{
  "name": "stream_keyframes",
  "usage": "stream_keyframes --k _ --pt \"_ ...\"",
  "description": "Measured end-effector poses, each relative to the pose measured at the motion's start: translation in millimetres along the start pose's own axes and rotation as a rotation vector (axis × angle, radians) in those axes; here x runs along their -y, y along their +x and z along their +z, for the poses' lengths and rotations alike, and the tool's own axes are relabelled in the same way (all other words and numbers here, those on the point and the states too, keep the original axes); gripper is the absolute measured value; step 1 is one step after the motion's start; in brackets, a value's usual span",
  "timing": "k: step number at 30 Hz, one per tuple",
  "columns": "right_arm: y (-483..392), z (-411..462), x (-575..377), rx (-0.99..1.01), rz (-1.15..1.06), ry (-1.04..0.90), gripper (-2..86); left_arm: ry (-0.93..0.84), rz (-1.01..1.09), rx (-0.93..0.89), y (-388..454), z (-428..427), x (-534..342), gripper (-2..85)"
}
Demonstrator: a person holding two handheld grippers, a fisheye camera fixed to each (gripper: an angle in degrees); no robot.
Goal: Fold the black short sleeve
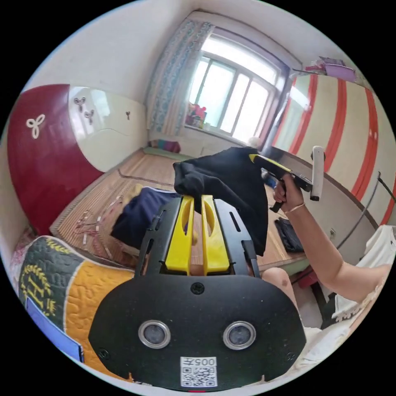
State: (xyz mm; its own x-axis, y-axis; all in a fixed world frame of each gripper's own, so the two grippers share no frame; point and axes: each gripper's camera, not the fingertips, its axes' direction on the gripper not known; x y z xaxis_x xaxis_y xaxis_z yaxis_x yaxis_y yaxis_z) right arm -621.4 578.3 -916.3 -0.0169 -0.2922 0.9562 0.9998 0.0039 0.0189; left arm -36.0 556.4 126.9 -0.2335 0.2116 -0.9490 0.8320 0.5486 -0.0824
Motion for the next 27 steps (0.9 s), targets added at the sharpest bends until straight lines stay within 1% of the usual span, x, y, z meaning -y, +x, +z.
stream_keyframes --k 3,4,5,6,7,9,10,12,14,15,17,19,22,27 --pt "-26 54 3 -0.013 0.024 -0.082 3.9 -0.052 -0.106 0.193 -30 -2 -1 7.4" --pt "-34 80 -6 -0.036 0.017 -0.178 4.8 -0.076 -0.155 0.253 -38 -1 -11 7.7" --pt "-37 99 -22 -0.054 0.032 -0.273 5.4 -0.093 -0.175 0.273 -41 0 -17 7.7" --pt "-37 104 -32 -0.055 0.049 -0.307 5.7 -0.143 -0.208 0.296 -45 4 -33 7.6" --pt "-36 107 -55 -0.025 0.08 -0.339 6.1 -0.205 -0.242 0.284 -44 7 -51 7.0" --pt "-34 95 -99 0.048 0.071 -0.339 6.6 -0.241 -0.212 0.218 -31 9 -82 7.0" --pt "-33 82 -130 0.07 0.049 -0.342 6.9 -0.251 -0.156 0.176 -16 10 -103 7.4" --pt "-26 62 -176 0.078 0.004 -0.373 7.5 -0.302 -0.124 0.147 4 16 -130 7.7" --pt "-6 26 -221 0.039 -0.019 -0.415 8.0 -0.355 -0.08 0.11 24 25 -149 7.7" --pt "2 15 -228 0.022 -0.008 -0.42 8.0 -0.382 -0.05 0.077 36 32 -157 7.7" --pt "39 -33 -245 -0.029 0.09 -0.411 7.4 -0.41 0.005 0.021 56 41 -162 7.6" --pt "66 -73 -250 -0.052 0.168 -0.385 7.2 -0.393 0.062 -0.034 80 46 -161 7.5" --pt "95 -138 -258 -0.125 0.242 -0.33 7.1 -0.348 0.078 -0.101 109 53 -157 7.9" --pt "123 -221 -268 -0.225 0.26 -0.284 7.4 -0.265 0.096 -0.193 165 53 -167 7.9"
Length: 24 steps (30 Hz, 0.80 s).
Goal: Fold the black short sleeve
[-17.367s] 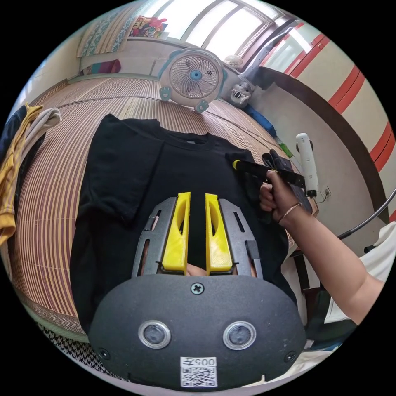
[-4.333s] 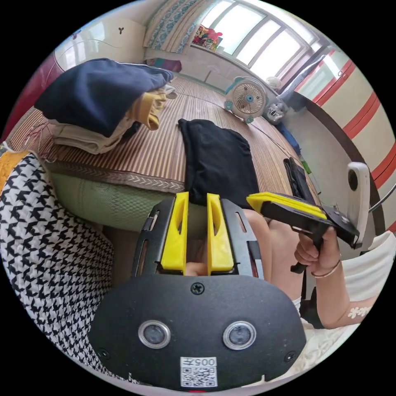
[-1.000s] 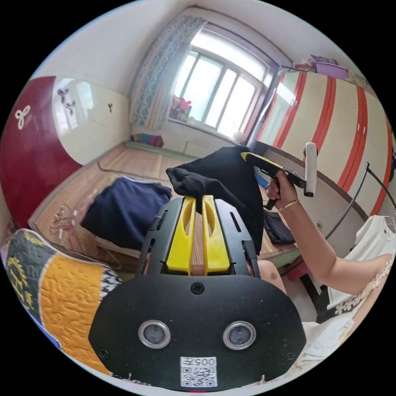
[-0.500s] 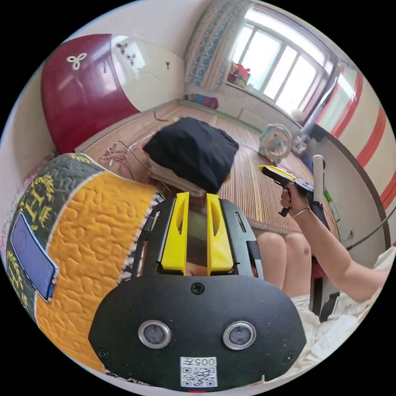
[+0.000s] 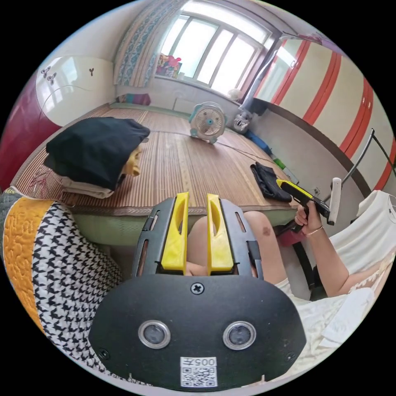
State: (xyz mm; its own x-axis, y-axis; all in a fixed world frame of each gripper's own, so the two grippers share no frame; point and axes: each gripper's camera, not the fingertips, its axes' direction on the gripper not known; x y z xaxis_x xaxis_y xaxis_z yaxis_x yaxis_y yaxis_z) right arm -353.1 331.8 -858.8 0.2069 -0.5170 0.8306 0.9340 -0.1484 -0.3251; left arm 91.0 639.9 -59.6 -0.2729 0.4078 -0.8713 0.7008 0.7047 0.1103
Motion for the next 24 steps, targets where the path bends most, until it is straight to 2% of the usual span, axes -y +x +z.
stream_keyframes --k 4,11,24 --pt "36 -63 -16 -0.043 0.04 0.028 8.5 -0.031 0.045 -0.067 43 11 -18 8.1" --pt "65 -184 -62 -0.109 0.157 0.14 8.3 -0.054 0.118 -0.055 79 3 -30 8.2" --pt "51 -347 -118 -0.383 0.204 0.237 7.4 -0.002 0.298 -0.218 168 -22 -61 8.1"
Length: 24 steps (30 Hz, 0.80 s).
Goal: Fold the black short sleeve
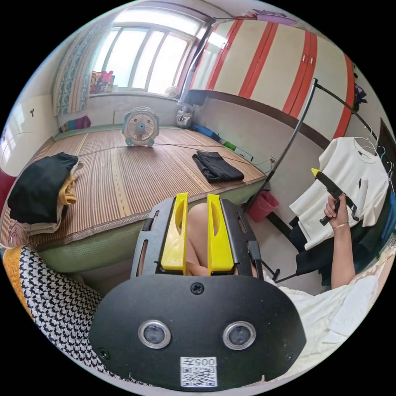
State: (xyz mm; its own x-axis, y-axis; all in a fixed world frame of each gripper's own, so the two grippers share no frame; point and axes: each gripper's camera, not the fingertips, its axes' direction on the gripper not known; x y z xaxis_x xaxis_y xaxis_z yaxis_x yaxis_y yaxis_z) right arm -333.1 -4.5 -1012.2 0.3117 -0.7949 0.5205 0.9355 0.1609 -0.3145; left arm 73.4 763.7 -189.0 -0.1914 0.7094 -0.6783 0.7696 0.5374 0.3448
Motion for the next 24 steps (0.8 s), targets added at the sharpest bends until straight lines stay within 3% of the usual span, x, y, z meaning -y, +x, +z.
stream_keyframes --k 9,16,20,24 --pt "3 -130 25 -0.192 -0.08 0.141 7.9 0.047 0.141 -0.117 69 -14 -7 8.1" --pt "-11 -255 109 -0.539 -0.179 0.239 8.6 0.085 0.252 -0.224 118 -23 -11 8.0" --pt "-5 -280 170 -0.783 -0.211 0.066 10.4 0.096 0.283 -0.267 135 -26 -18 8.0" --pt "24 -272 215 -0.814 -0.19 -0.151 10.0 0.101 0.334 -0.304 150 -31 -29 8.1"
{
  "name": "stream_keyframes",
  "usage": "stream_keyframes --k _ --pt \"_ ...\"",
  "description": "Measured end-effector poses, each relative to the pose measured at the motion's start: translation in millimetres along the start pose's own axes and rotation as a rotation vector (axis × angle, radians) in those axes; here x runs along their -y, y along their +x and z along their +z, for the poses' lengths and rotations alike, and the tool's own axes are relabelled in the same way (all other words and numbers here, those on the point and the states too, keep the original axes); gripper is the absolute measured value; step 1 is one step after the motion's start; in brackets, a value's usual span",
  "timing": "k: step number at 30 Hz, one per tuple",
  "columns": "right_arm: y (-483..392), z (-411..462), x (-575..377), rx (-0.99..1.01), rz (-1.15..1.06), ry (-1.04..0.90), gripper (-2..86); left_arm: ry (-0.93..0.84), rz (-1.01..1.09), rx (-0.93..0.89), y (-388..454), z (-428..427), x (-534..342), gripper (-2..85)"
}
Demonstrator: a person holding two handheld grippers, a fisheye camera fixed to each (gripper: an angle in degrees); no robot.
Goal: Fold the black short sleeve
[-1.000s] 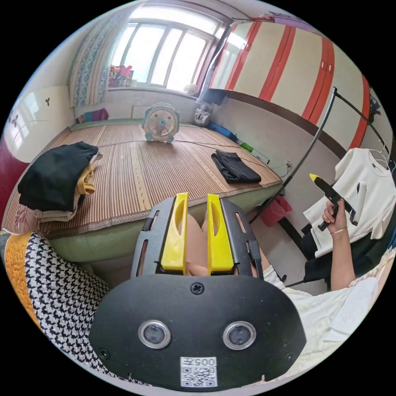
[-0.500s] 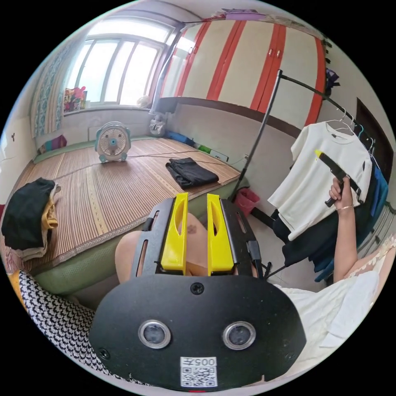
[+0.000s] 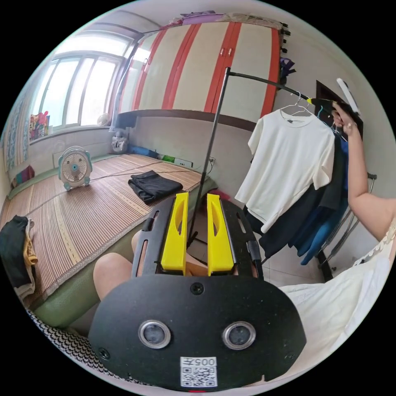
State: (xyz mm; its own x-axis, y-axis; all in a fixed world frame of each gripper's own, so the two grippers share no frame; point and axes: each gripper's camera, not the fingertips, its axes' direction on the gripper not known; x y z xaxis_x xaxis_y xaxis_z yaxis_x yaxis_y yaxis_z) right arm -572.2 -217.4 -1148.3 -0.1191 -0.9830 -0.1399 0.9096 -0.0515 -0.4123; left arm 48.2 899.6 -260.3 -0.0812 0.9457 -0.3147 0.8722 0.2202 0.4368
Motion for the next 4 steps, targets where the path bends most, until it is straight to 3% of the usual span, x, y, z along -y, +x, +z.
stream_keyframes --k 4 --pt "8 50 36 -0.101 -0.054 -0.177 9.7 -0.014 0.068 -0.019 20 2 -4 8.1"
